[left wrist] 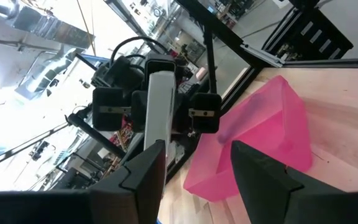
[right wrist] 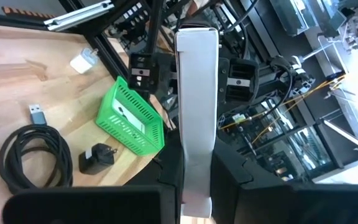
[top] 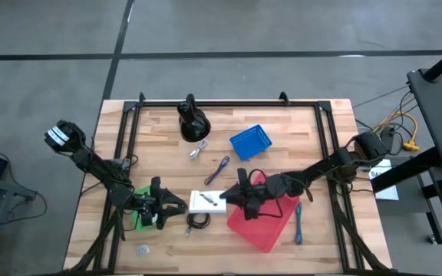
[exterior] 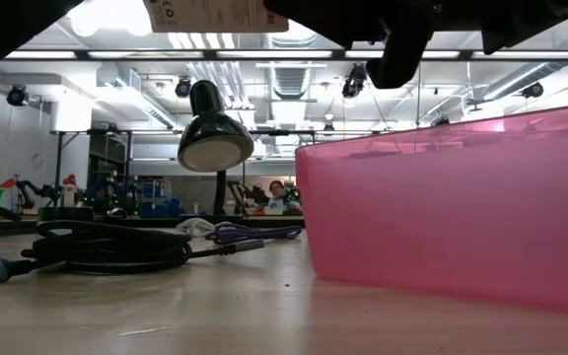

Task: Pick and place items into bin
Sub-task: Put the white card reader box into the green bin

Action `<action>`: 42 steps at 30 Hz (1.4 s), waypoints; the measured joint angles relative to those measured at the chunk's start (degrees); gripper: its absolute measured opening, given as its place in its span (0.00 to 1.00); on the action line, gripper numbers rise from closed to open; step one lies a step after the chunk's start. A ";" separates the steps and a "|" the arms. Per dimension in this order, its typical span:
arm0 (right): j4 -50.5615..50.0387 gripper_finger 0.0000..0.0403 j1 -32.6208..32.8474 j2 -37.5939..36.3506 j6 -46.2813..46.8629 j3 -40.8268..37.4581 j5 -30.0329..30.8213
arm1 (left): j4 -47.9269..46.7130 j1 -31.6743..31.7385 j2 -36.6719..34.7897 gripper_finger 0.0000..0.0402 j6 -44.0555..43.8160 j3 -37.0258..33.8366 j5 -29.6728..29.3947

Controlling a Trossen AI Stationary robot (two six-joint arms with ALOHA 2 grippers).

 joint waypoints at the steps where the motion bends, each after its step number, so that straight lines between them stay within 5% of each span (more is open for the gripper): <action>1: -0.03 0.09 -0.08 0.00 0.00 -0.02 0.01 | 0.02 0.00 0.00 0.42 -0.02 0.00 0.00; 9: -0.12 0.09 -0.21 0.00 0.07 -0.05 -0.73 | 0.04 0.00 0.07 0.42 0.00 0.00 -0.02; 22: -2.05 0.09 -3.39 -0.10 1.42 1.11 -10.33 | 1.42 0.00 0.07 0.42 0.05 0.11 -0.12; 42: -5.48 0.09 -5.61 5.64 1.51 9.06 -10.64 | 1.19 0.72 0.07 0.42 0.13 0.86 -0.50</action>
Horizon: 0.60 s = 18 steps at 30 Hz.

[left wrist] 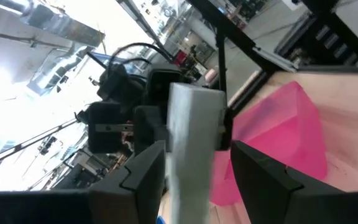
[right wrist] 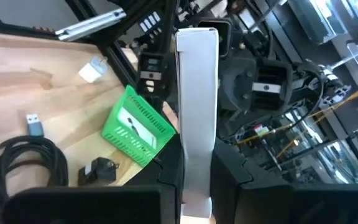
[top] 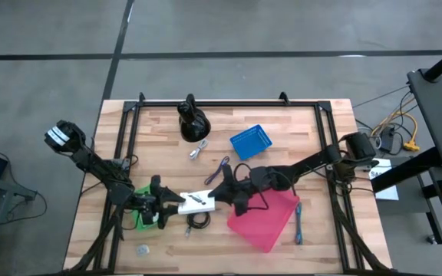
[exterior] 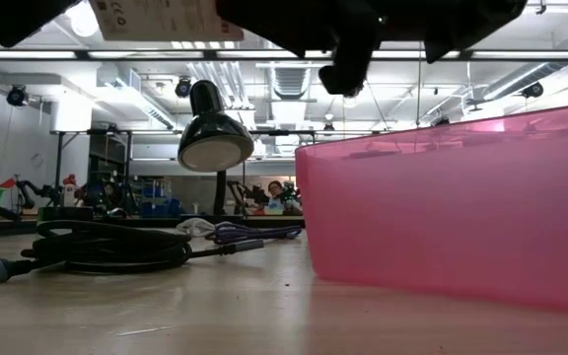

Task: Pick and place items into bin
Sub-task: Put the white card reader box into the green bin

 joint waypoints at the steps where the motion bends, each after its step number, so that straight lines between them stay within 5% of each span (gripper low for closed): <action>1: -0.63 0.09 -0.16 0.00 -0.02 0.37 0.36 | -0.23 0.00 0.00 0.42 -0.02 -0.07 -0.21; 18: -0.96 0.09 -0.59 0.05 1.28 0.81 0.02 | 0.37 0.49 0.04 0.42 -2.54 -0.07 -0.02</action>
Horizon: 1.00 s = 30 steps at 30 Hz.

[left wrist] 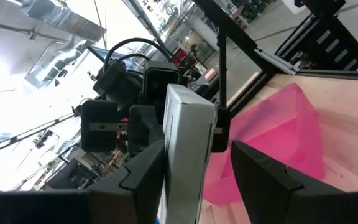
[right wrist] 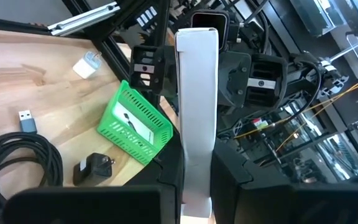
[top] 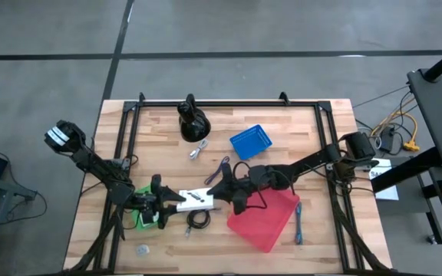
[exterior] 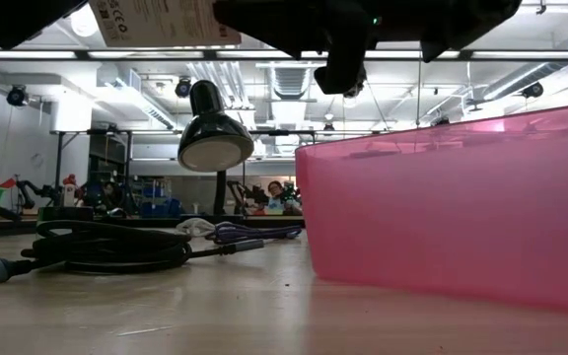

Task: Pick and place items into bin
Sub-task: Put the white card reader box into the green bin

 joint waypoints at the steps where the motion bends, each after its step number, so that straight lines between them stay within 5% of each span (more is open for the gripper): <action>1: -0.08 0.09 -0.04 0.04 0.07 0.29 -0.43 | 0.20 0.23 0.00 0.42 0.00 0.00 0.07; 12: -0.68 0.09 -0.57 0.05 1.32 0.92 -1.34 | 0.98 0.99 0.00 0.40 -0.08 0.00 -0.34; 30: -1.57 0.09 -0.61 0.05 1.74 0.95 -1.41 | 1.21 1.02 0.28 0.11 0.13 0.00 -0.39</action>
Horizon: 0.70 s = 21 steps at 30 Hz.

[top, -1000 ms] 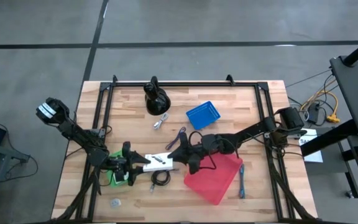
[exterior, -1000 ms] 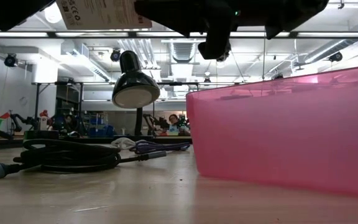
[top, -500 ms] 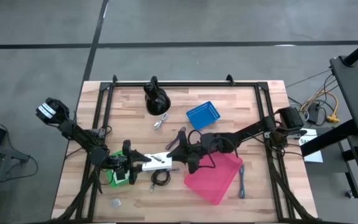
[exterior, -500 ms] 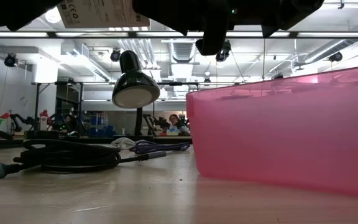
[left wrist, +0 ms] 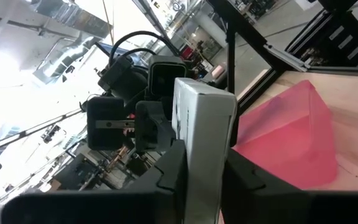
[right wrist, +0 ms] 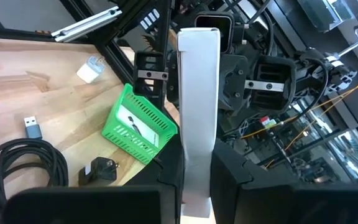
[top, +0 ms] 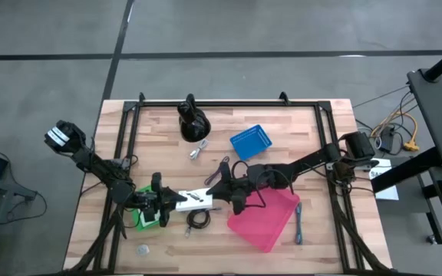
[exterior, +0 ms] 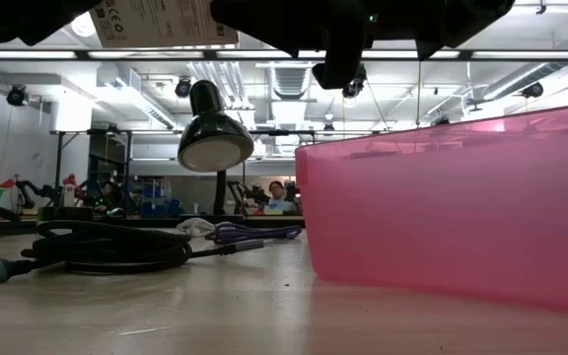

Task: Pick and place items into bin
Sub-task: Put the white card reader box into the green bin

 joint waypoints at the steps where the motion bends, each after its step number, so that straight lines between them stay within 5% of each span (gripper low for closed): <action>1: 0.06 0.09 0.00 -0.01 0.09 0.00 0.00 | 0.19 0.00 0.00 0.10 0.00 0.02 0.00; 16: 0.16 0.21 0.00 -0.02 1.56 0.00 0.66 | 0.25 0.00 0.28 0.09 0.80 0.44 -0.07; 21: -2.48 0.25 0.04 -0.18 2.26 0.02 7.47 | 0.24 0.02 0.28 0.09 0.96 0.44 -0.57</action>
